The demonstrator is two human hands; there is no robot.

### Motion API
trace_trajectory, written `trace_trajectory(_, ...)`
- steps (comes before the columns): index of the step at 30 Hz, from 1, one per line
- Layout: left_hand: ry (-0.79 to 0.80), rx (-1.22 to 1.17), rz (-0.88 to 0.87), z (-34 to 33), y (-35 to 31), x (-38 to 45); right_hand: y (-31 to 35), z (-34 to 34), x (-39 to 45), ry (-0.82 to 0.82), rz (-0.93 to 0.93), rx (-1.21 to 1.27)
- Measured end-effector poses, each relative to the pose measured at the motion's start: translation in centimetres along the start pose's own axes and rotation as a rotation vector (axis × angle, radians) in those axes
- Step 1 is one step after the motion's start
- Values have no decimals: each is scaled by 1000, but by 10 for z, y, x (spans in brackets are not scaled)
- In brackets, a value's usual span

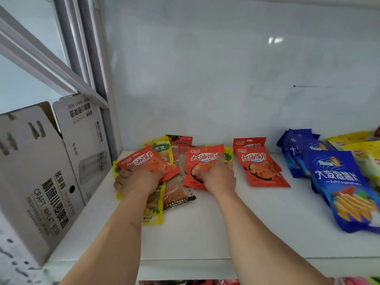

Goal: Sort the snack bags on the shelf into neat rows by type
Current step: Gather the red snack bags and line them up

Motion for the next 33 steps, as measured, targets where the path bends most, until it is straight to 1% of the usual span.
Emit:
trace_trajectory(3, 22, 38, -31, 2, -1, -1, -3, 0, 1, -7, 16, 102)
trace_trajectory(6, -6, 94, -101, 6, -4, -1, -10, -5, 1, -16, -13, 147)
trace_trajectory(10, -114, 96, -235, 10, -12, -5, -18, -4, 1, -37, -98, 62)
trace_trajectory(12, -171, 40, -324, 11, -15, -10, -17, -2, 0, -33, -128, 39)
trace_trajectory(14, -199, -55, -421, 12, -20, -18, -17, -2, 0, -44, -124, 88)
trace_trajectory(16, -213, -148, -501, 13, -24, -25, -16, -4, 0, -77, -73, 185)
trace_trajectory(19, -220, -282, -554, 15, -26, -30, -16, -3, 0, -114, -9, 411)
trace_trajectory(22, -160, -492, -575, 14, -26, -32, -22, 0, 0, -103, 1, 558)
trace_trajectory(25, -36, -743, -491, 7, -25, -30, -29, 8, 2, -88, -13, 676)
trace_trajectory(27, 28, -875, -428, 3, -24, -29, -33, 12, 2, -47, -17, 789)
trace_trajectory(29, 95, -946, -433, 1, -27, -32, -40, 16, 3, -5, -10, 860)
trace_trajectory(31, 171, -1003, -490, 2, -37, -43, -47, 24, 3, 25, -3, 886)
trace_trajectory(33, 227, -1068, -506, 2, -45, -53, -54, 36, 4, 36, 7, 915)
Point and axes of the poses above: each hand's wrist, its own x-axis towards the middle knuckle, its own z-axis out of the back of the hand, y = z × x, the point moved 4 cm from there along x, towards the middle knuckle, and after that the axes turned 10 degrees about y, right-handed, at the moved point
